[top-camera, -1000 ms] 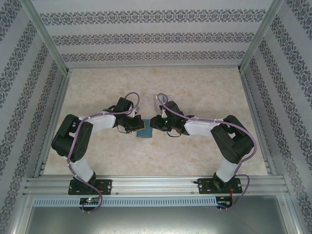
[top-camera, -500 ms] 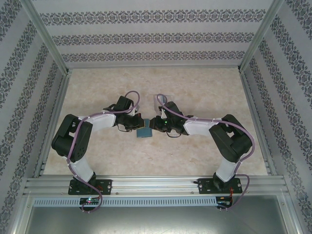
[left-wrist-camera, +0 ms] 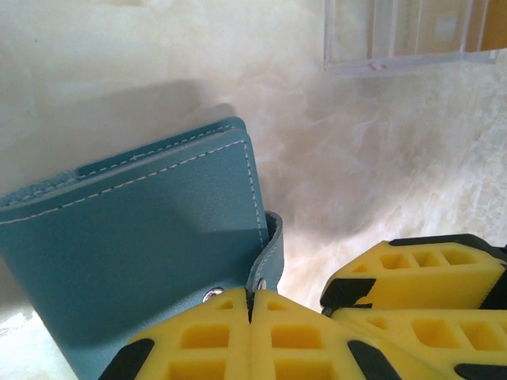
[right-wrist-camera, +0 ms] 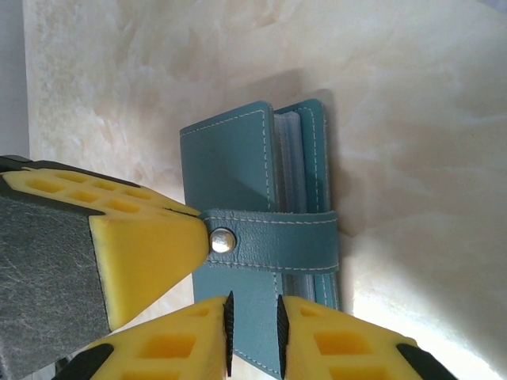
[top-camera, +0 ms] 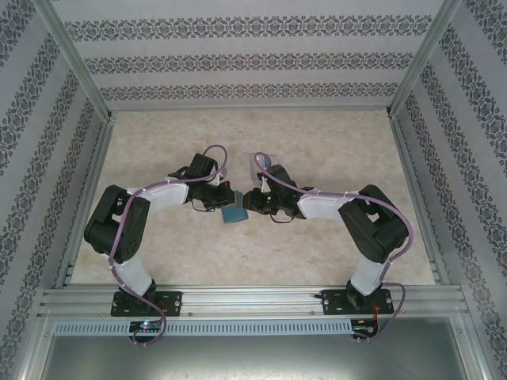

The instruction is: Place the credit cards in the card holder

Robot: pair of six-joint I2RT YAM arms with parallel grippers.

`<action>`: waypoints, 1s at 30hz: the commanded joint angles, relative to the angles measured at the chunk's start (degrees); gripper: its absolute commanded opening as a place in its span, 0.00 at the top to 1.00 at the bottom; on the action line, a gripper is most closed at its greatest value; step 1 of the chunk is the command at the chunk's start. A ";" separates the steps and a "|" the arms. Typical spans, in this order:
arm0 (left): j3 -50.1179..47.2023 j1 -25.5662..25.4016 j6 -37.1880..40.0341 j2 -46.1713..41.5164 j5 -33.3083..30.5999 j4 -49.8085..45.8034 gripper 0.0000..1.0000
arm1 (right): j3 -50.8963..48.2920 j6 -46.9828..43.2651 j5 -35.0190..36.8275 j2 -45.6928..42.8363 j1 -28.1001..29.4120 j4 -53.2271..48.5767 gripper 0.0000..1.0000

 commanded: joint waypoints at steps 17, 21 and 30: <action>-2.05 0.44 -0.10 0.14 0.15 -1.30 0.97 | 2.85 -0.76 -0.45 3.06 0.83 -0.57 0.75; -2.33 0.49 -0.09 0.23 -0.05 -1.33 0.98 | 3.33 -1.13 -0.35 3.07 0.84 -1.19 0.74; -2.44 0.80 -0.30 -0.47 -0.31 -1.84 0.98 | 3.93 -1.14 -0.31 3.61 0.82 -1.30 0.74</action>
